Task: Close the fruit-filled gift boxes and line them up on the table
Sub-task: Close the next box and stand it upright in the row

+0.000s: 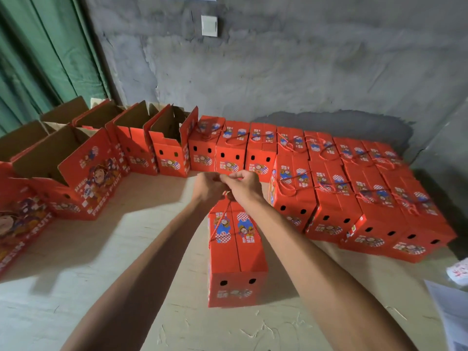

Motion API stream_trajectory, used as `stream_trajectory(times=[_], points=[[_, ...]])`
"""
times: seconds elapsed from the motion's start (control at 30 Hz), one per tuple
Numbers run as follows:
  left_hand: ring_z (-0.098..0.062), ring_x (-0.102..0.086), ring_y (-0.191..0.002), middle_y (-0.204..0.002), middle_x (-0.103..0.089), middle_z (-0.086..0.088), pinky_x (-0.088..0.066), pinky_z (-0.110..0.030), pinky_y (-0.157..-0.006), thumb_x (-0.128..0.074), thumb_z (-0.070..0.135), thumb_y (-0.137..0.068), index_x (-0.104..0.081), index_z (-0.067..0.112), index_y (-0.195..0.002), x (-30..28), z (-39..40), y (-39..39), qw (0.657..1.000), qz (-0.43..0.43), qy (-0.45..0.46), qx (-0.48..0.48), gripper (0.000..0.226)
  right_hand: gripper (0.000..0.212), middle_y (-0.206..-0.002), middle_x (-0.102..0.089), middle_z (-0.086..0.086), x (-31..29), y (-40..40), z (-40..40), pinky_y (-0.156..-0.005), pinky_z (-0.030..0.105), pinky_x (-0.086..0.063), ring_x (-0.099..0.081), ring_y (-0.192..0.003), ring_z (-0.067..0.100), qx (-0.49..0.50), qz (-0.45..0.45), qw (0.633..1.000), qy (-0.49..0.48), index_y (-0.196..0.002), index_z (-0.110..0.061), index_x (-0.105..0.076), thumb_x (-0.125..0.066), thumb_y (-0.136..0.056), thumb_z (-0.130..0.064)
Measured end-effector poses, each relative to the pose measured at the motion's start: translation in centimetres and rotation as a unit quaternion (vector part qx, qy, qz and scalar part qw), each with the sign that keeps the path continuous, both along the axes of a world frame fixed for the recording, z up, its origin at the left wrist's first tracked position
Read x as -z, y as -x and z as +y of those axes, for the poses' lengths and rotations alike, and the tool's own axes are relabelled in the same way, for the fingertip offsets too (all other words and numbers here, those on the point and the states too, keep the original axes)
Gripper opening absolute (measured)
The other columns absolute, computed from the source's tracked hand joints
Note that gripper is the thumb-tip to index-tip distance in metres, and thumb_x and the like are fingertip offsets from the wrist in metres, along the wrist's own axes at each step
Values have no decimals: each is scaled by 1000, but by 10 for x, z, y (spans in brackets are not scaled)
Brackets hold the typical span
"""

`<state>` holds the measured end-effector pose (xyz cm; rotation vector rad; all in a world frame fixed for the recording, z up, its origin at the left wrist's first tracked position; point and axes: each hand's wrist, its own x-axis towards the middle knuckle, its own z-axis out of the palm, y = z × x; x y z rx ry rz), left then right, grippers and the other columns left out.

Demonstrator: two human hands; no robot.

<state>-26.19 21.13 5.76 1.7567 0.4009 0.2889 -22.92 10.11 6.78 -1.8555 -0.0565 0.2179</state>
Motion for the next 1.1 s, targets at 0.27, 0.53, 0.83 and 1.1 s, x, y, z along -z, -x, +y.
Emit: stream_trajectory(times=[0.27, 0.53, 0.83, 1.1], points=[[-24, -73, -102, -101, -78, -10, -58, -40, -95, -56, -5, -93, -77, 6, -111, -29, -2, -64, 996, -48, 7, 70, 30, 35, -95, -77, 6, -26, -66, -6, -76, 48, -64, -72, -70, 22, 38, -31, 998, -45, -115, -16, -68, -79, -85, -33], [-34, -70, -97, -116, -69, -15, -58, -38, -76, -52, 21, -102, -58, 0, -126, 42, -11, -139, 981, 175, -83, -2, 32, 26, -85, -75, 11, -29, -149, -1, -48, 24, -46, -63, -55, 15, 73, -54, 996, -6, -114, -17, -69, -68, -89, -11], [-31, -67, -99, -112, -72, -12, -55, -37, -84, -47, 13, -103, -64, 9, -124, 108, -25, -191, 985, 153, -72, 34, 28, 26, -96, -74, 11, -8, -228, -12, -67, 42, -58, -71, -73, 29, 115, -65, 991, -6, -113, -16, -71, -63, -92, -3], [-14, -59, -72, -91, -70, 0, -47, -24, -64, -54, 7, -99, -65, 14, -120, 128, -15, -209, 988, 128, -47, 66, 25, 24, -103, -70, 5, 14, -244, -7, -78, 43, -62, -72, -81, 23, 114, -48, 992, -22, -119, -10, -67, -59, -97, -8]])
